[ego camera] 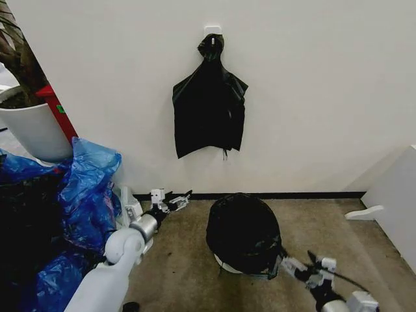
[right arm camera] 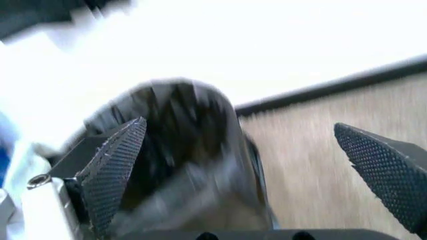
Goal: Place the garbage bag over the trash bin.
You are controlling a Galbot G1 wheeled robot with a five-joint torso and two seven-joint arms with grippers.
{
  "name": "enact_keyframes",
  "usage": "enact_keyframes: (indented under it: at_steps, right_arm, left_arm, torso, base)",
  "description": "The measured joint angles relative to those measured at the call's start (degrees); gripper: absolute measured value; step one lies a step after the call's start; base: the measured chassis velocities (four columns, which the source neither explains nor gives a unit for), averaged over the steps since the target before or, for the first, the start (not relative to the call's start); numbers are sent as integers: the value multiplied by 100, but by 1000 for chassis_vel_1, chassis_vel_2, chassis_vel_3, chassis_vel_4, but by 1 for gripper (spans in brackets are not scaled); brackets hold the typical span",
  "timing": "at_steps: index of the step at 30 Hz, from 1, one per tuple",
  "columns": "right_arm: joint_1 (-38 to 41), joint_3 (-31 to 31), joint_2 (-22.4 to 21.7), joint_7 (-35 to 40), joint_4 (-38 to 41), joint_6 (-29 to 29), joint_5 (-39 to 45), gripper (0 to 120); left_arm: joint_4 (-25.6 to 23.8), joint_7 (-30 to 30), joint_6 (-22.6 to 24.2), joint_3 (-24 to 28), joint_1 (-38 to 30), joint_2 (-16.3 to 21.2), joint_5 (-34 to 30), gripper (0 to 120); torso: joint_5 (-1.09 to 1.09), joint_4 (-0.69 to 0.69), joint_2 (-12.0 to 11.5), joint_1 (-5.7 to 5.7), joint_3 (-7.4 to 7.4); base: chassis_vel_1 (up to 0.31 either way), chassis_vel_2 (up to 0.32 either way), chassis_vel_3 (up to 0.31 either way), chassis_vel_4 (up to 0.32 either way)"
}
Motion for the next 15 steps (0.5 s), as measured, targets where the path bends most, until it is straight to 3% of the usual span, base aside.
enact_keyframes:
  at_steps: [1,5,8,12,15]
  right_arm:
    - [0,0,0,0,0,0,0,100]
    - [247,153,56,-204,207,553,-618,100]
    - [486,220,210,-566,7,1099,-1425,100]
    - [529,165,379,-700,-92,1330,-1778,100]
    - [384,123,803,-995,-189,1660,-2225,100]
  left_arm:
    - [0,0,0,0,0,0,0,100]
    - [-656,-713,-1261,-133,590,-96,1094,100]
    - [-1291,-1108,-1851,-225,1182,-184,1791,100]
    - [-1754,-1131,-2103,-306,1794,-270,2324,100]
    - [-2226,-1073,-2629,-513,2799,-528,2943,100]
  torso:
    - [0,0,0,0,0]
    - [0,-1,0,0,0]
    - [2,-2,0,0,0]
    - [1,0,0,0,0]
    - [0,0,0,0,-1]
  base:
    - [0,0,0,0]
    - [0,0,0,0]
    - [0,0,0,0]
    - [0,0,0,0]
    - [0,0,0,0]
